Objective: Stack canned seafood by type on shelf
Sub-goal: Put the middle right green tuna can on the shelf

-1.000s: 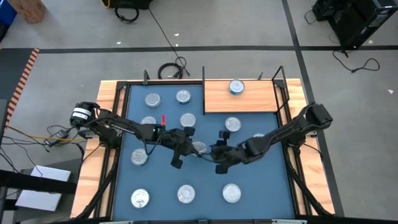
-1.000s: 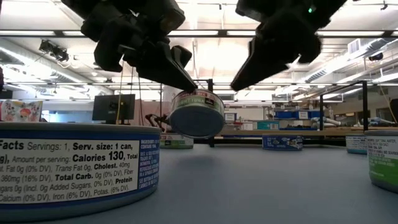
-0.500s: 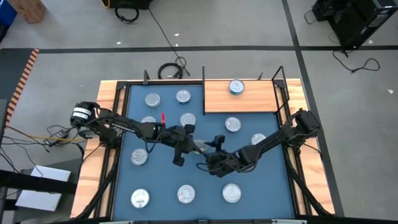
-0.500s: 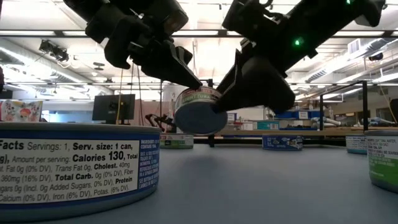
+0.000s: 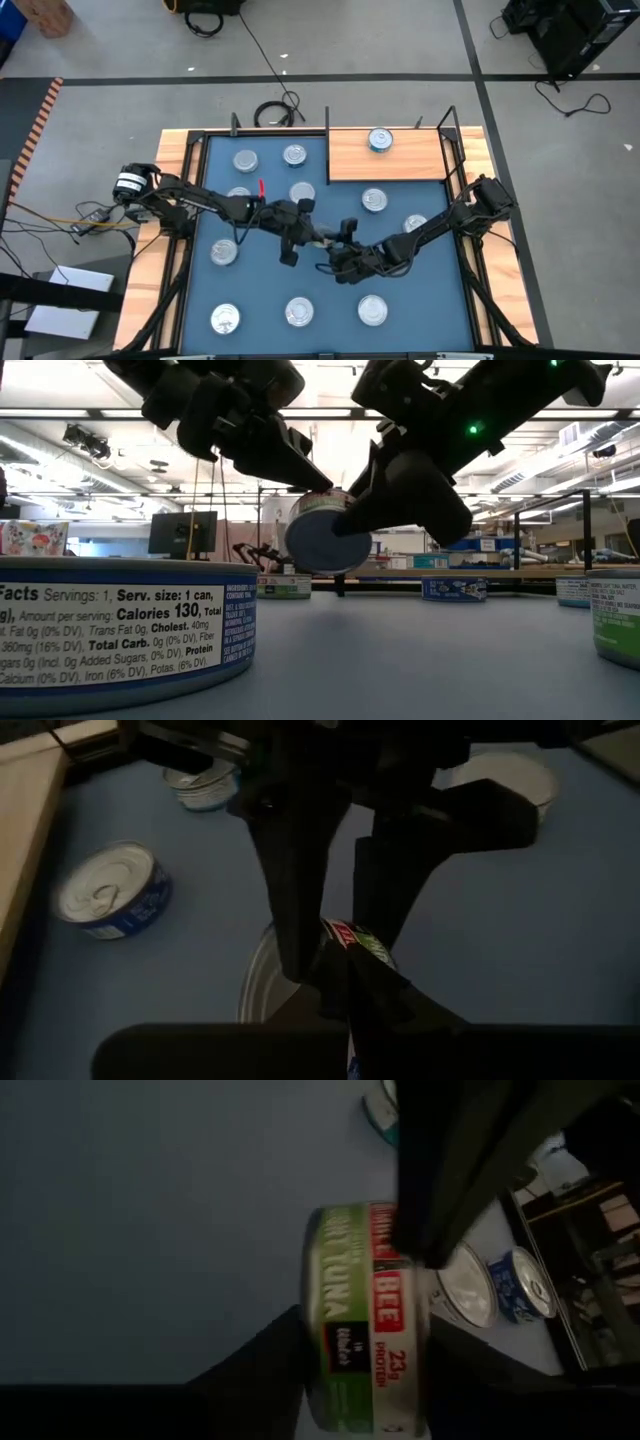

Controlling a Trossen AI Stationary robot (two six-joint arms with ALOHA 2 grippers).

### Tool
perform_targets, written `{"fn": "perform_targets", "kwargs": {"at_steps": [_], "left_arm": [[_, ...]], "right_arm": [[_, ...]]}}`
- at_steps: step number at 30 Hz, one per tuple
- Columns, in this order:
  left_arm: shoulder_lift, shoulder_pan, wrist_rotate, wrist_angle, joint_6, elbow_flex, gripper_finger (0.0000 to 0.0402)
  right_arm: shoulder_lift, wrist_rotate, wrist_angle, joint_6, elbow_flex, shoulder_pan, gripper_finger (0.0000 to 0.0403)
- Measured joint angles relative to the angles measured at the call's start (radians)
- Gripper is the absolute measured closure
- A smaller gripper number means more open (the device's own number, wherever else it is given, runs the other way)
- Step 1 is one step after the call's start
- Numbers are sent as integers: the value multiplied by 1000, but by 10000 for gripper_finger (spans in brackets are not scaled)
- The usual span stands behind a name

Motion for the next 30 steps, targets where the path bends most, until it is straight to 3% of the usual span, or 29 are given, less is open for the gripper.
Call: {"fn": "perform_targets", "kwargs": {"at_steps": [4, 15, 22, 30], "left_arm": [[0, 8, 85, -3, -71, 1, 397], [-20, 10, 103, 57, -117, -1, 318], [-91, 6, 84, 93, -104, -21, 272], [-165, 7, 63, 335, -170, -173, 266]], "right_arm": [[0, -12, 13, -34, 0, 3, 263], [-30, 69, -7, -63, 0, 29, 263], [-111, 151, -178, -23, 0, 31, 263], [-237, 236, -411, 42, 0, 34, 263]]}}
